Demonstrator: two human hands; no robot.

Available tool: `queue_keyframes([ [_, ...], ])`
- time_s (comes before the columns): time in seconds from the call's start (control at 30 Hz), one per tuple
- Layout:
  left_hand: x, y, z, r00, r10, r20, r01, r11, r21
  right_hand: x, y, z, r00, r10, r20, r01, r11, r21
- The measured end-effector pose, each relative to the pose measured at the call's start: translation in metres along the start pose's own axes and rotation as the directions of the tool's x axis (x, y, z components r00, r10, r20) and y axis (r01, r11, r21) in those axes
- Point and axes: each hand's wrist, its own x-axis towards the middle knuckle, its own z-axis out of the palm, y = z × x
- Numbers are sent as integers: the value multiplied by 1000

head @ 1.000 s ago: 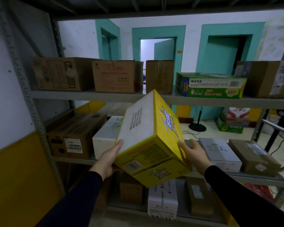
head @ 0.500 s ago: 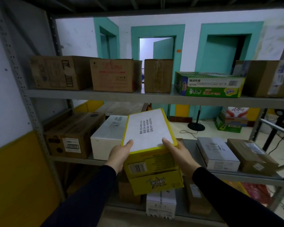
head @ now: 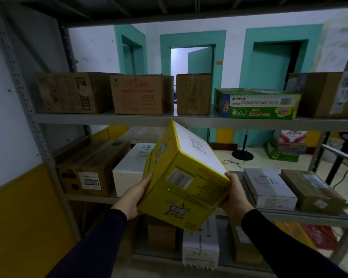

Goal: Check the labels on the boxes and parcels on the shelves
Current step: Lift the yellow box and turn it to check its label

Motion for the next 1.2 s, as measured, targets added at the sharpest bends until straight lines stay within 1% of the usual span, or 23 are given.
queue_keyframes([
  [0.03,2,-1,-2,1000,7,11,-7,1000,-30,-1,-1,-1,1000,7,14,-7,1000,3],
  [0.1,0,-1,-5,997,65,35,-60,992,-113,4,-2,-5,999,17,29,-16,999,-50],
  [0.13,-2,0,-5,996,85,30,-80,987,-138,4,-3,-6,1000,22,15,-20,994,-111],
  [0.2,-5,1,-6,995,102,0,-101,985,-137,4,-6,-8,999,32,-9,-33,974,-223],
  [0.23,-4,1,-7,993,116,-12,-117,986,-121,3,-9,-9,1000,8,-22,-14,953,-302],
  [0.3,-3,0,-10,986,154,-62,-160,981,-105,2,-12,-10,992,-126,-15,103,866,-489],
  [0.37,-1,0,-11,972,219,-87,-222,975,-31,-1,-17,-10,970,-244,18,214,810,-546],
  [0.4,-5,0,-10,960,265,-86,-264,964,15,-2,-19,-7,965,-258,37,237,809,-538],
  [0.43,-6,0,-9,947,313,-77,-309,949,61,-3,-22,-2,970,-232,69,233,814,-532],
  [0.5,-8,-1,-5,918,394,-46,-383,911,155,-8,-23,13,977,-108,181,186,847,-498],
  [0.57,-8,-3,0,878,478,-10,-457,845,278,-13,-17,23,955,10,295,122,896,-427],
  [0.63,-9,-5,2,847,531,0,-494,787,369,-14,-9,25,941,28,336,126,895,-428],
  [0.73,-14,-9,4,794,608,30,-566,720,401,-13,0,17,953,1,303,144,879,-454],
  [0.87,-14,-10,5,772,634,45,-592,691,415,-18,2,15,954,-19,298,167,863,-477],
  [0.97,-13,-10,6,770,637,37,-588,686,429,-18,1,14,961,-34,273,168,859,-483],
  [1.2,-12,-12,10,787,617,32,-567,701,434,-15,6,6,960,-74,270,198,861,-469],
])
